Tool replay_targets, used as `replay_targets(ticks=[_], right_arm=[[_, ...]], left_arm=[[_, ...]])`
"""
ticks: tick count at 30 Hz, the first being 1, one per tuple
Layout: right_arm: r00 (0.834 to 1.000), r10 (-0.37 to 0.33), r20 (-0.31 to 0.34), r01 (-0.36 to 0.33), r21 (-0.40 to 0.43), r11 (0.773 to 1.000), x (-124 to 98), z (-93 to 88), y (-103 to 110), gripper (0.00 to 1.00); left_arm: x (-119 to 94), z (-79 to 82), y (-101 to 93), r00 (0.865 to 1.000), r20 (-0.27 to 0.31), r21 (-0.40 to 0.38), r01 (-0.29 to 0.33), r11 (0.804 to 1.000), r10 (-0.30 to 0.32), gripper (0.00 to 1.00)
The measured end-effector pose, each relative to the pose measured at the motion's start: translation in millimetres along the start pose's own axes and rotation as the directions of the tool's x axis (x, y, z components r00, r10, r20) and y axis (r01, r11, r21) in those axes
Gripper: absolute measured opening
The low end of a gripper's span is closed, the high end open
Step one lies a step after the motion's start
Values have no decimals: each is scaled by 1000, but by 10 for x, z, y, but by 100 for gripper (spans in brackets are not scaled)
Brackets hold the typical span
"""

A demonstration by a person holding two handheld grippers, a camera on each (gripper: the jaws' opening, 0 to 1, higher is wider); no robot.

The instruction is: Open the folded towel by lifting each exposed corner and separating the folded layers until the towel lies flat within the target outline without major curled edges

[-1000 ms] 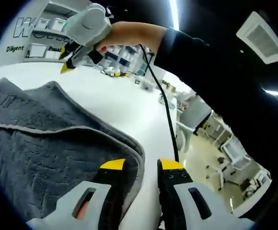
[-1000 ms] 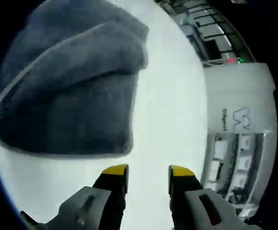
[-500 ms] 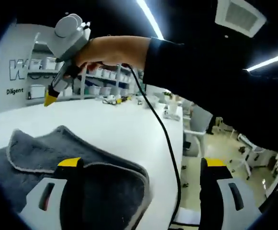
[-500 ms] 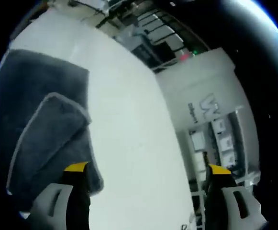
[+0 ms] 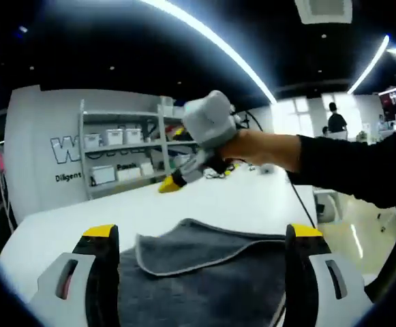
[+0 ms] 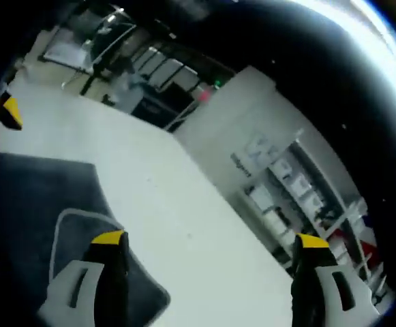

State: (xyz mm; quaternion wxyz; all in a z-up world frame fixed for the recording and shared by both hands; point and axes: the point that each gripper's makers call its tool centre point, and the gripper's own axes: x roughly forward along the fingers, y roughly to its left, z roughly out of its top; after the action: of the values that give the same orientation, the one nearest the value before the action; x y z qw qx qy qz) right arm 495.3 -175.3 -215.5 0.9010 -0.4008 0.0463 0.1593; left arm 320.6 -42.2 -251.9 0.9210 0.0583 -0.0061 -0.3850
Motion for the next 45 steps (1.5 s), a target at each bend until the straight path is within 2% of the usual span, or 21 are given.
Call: replay_targets(ticks=[5,6,8,11,15,26,29,32,34,37,38,41,45], right_arm=[[999,-17,42,14,58,998,-60,67,123,100],[998,-47,47,43,99,994,-68,67,105,100],[996,-54,64,46,121,992,-71,80,137,100],[996,-65,66,55,148,988,-78,60,215,100],[993,-83,83,68,168,983,-109,75,265,100],[989,-76,125,41,262,964,-210,160,533,100],[989,-62,130,24,276,961,-224,160,712,100],[995,-38,92,11,274,962,-185,85,929,100],[996,2,88,-24,248,969,-148,81,1099,100],[996,56,65,-67,188,980,-106,76,1372,82],[996,76,54,-84,161,983,-90,71,1461,78],[992,124,27,-126,128,984,-21,47,1692,81],[988,154,7,-154,82,985,32,20,1870,61]], left_arm=[[-303,158,594,991,43,21,-128,992,127,100],[-351,173,685,987,49,32,-152,988,151,100],[-428,144,854,980,41,49,-196,979,194,100],[-496,53,994,979,11,34,-202,979,202,100],[-574,-19,1189,972,4,30,-236,971,236,100],[-751,-176,1472,959,-24,24,-283,959,284,100],[-771,-196,1532,955,-24,18,-295,955,296,100],[-806,-206,1578,952,-25,17,-305,952,305,100],[-821,-206,1593,950,-22,16,-310,951,310,100],[-844,-220,1589,950,-20,13,-311,950,311,100],[-847,-225,1589,950,-19,12,-311,950,311,100],[-871,-264,1600,949,-24,13,-314,949,315,100],[-911,-294,1610,947,-27,10,-319,948,319,100]])
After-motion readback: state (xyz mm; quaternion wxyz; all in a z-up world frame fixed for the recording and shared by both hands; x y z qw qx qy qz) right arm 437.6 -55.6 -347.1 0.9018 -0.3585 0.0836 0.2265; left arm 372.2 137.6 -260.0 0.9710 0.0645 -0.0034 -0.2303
